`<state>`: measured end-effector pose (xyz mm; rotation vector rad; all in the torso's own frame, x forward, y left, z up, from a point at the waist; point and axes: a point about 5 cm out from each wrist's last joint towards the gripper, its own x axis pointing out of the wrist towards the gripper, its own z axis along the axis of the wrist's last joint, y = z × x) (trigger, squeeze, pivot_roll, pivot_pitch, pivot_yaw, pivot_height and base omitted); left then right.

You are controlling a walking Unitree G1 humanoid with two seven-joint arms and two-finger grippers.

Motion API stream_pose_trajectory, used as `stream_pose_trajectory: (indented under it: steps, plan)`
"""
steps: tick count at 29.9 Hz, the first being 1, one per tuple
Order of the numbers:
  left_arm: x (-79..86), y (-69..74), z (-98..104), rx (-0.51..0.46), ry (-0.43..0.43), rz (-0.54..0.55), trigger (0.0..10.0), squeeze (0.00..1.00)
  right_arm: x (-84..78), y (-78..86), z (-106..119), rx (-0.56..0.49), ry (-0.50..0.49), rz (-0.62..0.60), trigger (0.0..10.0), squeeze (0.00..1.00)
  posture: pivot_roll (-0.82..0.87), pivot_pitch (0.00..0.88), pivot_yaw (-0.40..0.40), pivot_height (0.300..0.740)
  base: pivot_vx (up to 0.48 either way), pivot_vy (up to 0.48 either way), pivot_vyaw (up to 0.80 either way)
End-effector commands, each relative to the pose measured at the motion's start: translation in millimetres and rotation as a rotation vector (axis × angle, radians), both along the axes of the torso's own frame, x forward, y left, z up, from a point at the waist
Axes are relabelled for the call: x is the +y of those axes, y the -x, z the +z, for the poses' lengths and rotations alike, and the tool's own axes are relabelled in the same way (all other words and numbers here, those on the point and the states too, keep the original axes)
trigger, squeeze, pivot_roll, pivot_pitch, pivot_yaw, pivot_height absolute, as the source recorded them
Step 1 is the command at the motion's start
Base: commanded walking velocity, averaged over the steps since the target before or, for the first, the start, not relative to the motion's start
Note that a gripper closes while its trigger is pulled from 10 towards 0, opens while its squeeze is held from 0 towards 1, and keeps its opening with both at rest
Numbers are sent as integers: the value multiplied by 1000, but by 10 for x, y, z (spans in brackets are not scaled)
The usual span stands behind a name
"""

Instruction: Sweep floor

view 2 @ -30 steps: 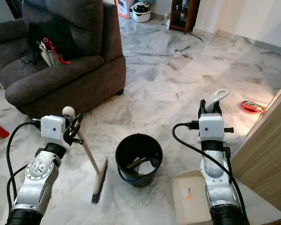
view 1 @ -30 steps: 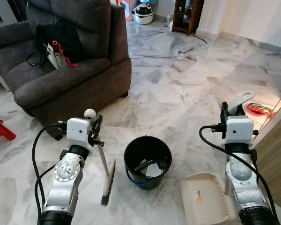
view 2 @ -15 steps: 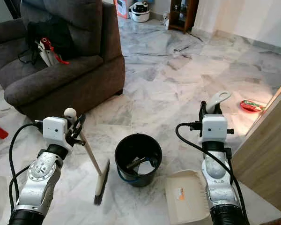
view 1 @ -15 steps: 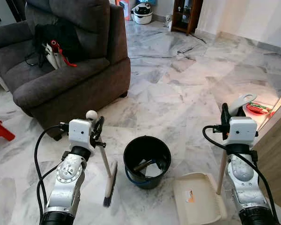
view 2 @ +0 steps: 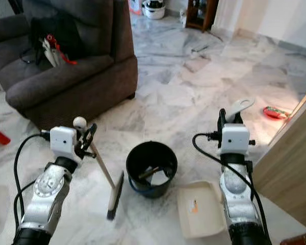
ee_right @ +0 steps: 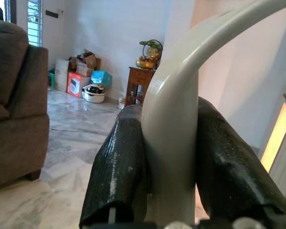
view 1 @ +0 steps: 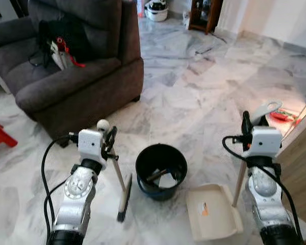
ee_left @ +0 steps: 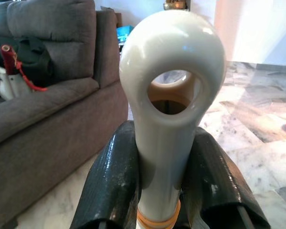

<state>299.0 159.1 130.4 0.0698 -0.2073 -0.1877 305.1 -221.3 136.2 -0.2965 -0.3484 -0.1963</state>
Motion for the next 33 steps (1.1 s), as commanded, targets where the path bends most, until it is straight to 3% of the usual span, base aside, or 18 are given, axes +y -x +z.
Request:
stream_pose_trajectory:
  steps: [1, 24, 33]
  plan:
    - [13, -9, 60, -36, -15, 2, 10000, 0, 16, -19, 93, -44, 2, 8, 10000, 0, 16, 47, 36, 740, -345, 0, 0]
    - [-11, -36, 73, -44, -18, 13, 10000, 0, 59, -36, 89, -32, -4, 16, 10000, 0, 13, 70, 30, 740, -294, 0, 0]
    - [-22, -41, 81, -50, -11, 6, 10000, 0, 65, -45, 73, -16, -13, 15, 10000, 0, 13, 70, 29, 740, 0, 0, -800]
